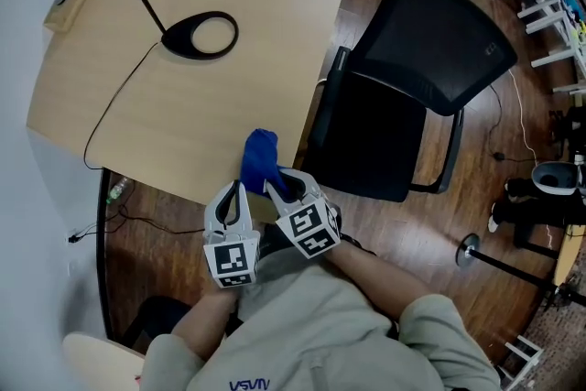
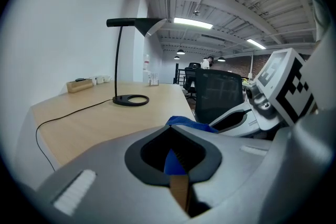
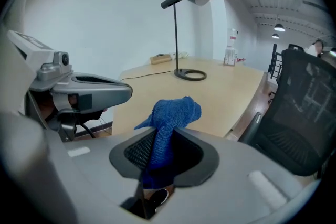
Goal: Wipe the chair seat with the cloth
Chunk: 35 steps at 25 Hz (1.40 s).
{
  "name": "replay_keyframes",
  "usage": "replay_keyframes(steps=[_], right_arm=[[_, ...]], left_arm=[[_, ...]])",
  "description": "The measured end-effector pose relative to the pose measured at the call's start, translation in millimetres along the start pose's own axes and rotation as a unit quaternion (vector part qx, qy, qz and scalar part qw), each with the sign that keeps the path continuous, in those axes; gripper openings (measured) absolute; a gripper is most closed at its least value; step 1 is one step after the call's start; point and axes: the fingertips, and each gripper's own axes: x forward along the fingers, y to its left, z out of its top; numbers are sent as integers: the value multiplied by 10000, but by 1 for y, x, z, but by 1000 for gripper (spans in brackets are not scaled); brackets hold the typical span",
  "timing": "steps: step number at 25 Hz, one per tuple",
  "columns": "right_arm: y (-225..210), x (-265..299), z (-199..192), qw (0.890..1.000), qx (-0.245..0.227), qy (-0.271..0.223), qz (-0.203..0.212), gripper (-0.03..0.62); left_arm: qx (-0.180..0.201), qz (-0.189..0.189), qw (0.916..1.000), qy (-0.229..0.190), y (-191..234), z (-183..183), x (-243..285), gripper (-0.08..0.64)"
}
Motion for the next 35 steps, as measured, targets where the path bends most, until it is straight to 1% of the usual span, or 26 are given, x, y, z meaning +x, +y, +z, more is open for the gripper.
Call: replay_keyframes(steps=[4,8,13,17,21,24,30,35], right_arm=[[-24,-23,5,9992,95,-189,-329,84],[-47,-45,7,9972,236,-357,-619,84],[-80,-76,-5,9935,438,-474,-938,84],[-108,-98,-15,9905,597,-584,-1092,84],[-141,-119,-28,9885,713,-665,-1157,86],[-172,-137,-36,9871,767,-747,-1191,84],[-227,-161,-65,9875,891,-816,-1013,84],[-269,-173,-90,9883,954,-856,-824,84]], left_arm=[[19,-200,9998,-11,-17,2,5,5],[162,-551,9983,-22,-44,4,11,5],[388,-961,9946,-2,-89,4,16,5],[512,-1096,9926,-51,-122,12,22,5],[549,-1118,9922,-97,-159,24,33,5],[581,-1171,9914,-55,-194,31,44,5],[617,-1175,9910,148,-267,29,72,5],[490,-1130,9923,122,-324,33,106,5]])
